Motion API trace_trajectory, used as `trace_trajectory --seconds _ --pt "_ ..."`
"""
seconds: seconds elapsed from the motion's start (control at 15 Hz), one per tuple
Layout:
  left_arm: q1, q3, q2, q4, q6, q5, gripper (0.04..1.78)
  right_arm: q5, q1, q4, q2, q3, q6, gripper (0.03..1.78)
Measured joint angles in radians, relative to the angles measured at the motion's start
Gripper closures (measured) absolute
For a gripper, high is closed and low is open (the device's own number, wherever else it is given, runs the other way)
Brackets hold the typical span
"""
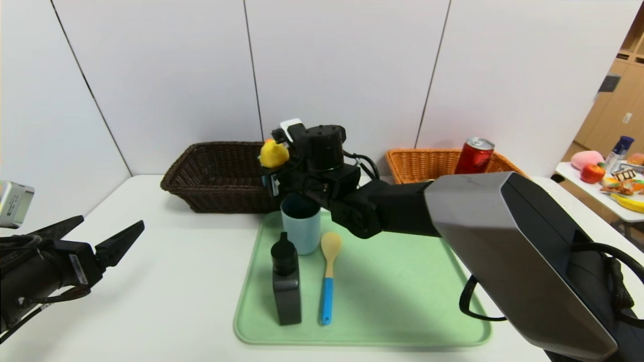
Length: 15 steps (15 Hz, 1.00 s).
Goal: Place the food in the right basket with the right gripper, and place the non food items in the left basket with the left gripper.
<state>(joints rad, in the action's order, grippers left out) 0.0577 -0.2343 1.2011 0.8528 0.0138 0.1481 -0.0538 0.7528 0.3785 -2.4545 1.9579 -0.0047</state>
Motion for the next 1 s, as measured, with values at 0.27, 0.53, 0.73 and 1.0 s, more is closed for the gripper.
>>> trace_trajectory --seconds 0.27,0.53,0.73,1.0 --pt "0.000 0.005 -0.001 0.002 0.000 0.000 0.13 -0.005 -0.007 0.000 -0.005 0.000 0.000 1.10" --pt "0.000 0.002 -0.001 0.003 0.000 0.000 0.13 -0.004 -0.028 0.001 -0.010 0.001 -0.002 1.10" --pt "0.000 0.001 -0.001 0.003 0.000 0.000 0.13 -0.003 -0.037 0.015 -0.012 0.001 -0.003 0.90" --pt "0.000 0.000 -0.002 0.003 0.003 0.000 0.13 0.003 -0.037 0.123 -0.031 0.001 -0.015 0.58"
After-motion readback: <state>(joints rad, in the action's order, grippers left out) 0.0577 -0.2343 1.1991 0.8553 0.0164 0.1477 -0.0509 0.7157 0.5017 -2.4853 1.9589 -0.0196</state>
